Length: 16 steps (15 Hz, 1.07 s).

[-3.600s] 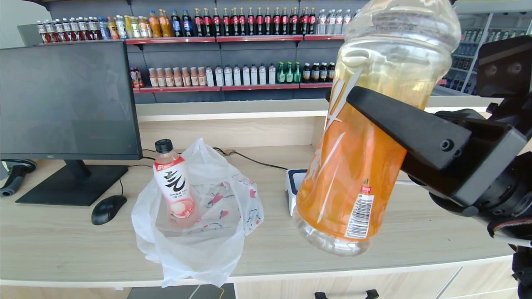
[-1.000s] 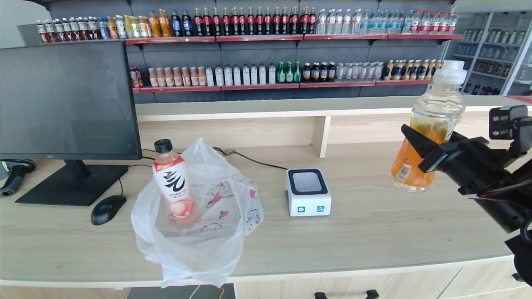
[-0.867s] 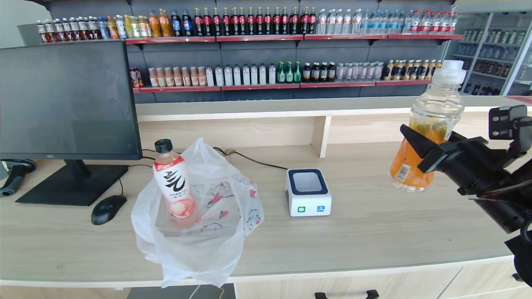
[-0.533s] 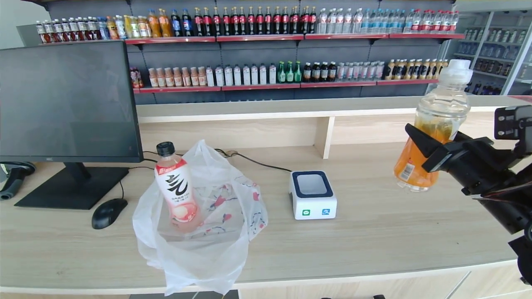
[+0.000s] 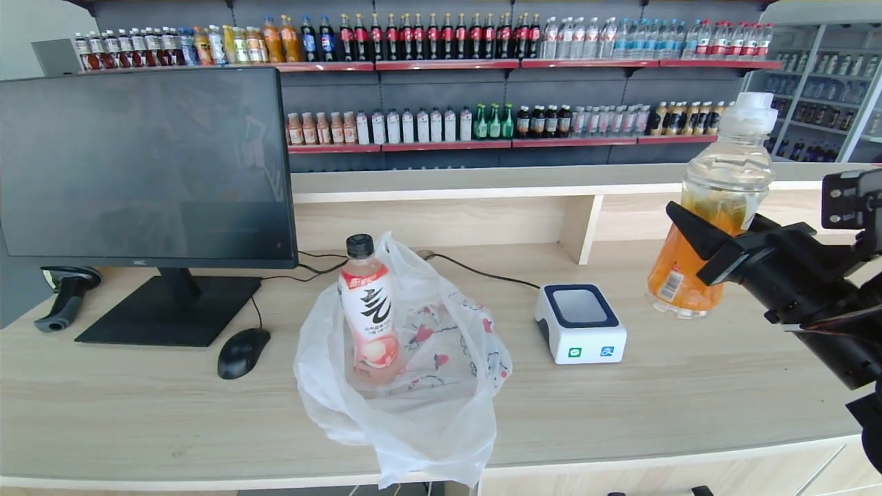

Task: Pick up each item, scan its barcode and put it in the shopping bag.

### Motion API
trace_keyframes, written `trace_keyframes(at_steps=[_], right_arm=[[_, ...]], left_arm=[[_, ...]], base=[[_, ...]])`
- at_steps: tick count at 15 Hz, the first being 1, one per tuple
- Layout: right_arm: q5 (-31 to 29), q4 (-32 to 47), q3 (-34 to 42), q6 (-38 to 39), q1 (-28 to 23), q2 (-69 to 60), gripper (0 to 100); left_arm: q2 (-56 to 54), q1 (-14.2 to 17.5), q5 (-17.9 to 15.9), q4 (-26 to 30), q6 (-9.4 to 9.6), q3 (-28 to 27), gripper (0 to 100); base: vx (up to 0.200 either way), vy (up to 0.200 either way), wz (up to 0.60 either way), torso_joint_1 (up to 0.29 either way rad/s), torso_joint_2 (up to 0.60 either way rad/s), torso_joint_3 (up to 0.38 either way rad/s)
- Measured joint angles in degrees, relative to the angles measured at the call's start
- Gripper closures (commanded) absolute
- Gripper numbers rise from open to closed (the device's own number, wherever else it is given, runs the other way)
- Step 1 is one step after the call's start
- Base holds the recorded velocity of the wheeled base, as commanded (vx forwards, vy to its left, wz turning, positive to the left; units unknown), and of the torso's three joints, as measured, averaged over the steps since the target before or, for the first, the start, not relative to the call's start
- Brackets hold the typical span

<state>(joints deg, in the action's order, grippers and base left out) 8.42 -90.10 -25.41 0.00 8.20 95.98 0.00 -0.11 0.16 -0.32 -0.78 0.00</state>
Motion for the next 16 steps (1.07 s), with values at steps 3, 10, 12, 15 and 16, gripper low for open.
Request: trace_keyframes(at_steps=[3, 10, 12, 15, 16], right_arm=[[-0.17, 0.07, 0.63, 0.0, -0.05, -0.35, 100], [2.24, 0.33, -1.77, -2.84, 2.05, 0.2, 100], [2.84, -0.04, -2.32, -5.99, 3.78, 1.02, 100], [2.63, 0.29, -1.85, -15.21, 7.91, 2.89, 100], [2.71, 0.27, -2.4, -18.18, 9.07, 3.78, 100]], left_arm=[[0.02, 0.01, -0.02, -0.06, 0.02, 0.0, 0], [0.02, 0.0, -0.02, -0.04, -0.09, 0.0, 0], [0.0, 0.04, 0.0, -0.11, -0.04, 0.0, 0], [0.02, 0.09, 0.0, -0.11, -0.06, 0.0, 0], [0.02, 0.04, 0.0, -0.12, -0.09, 0.0, 0]], base=[[0.0, 0.0, 0.0, 0.0, 0.0, 0.0], [0.086, 0.0, 0.0, -0.002, 0.0, 0.002], [0.0, 0.0, 0.0, 0.0, 0.0, 0.0], [0.0, 0.0, 0.0, 0.0, 0.0, 0.0], [0.0, 0.0, 0.0, 0.0, 0.0, 0.0]])
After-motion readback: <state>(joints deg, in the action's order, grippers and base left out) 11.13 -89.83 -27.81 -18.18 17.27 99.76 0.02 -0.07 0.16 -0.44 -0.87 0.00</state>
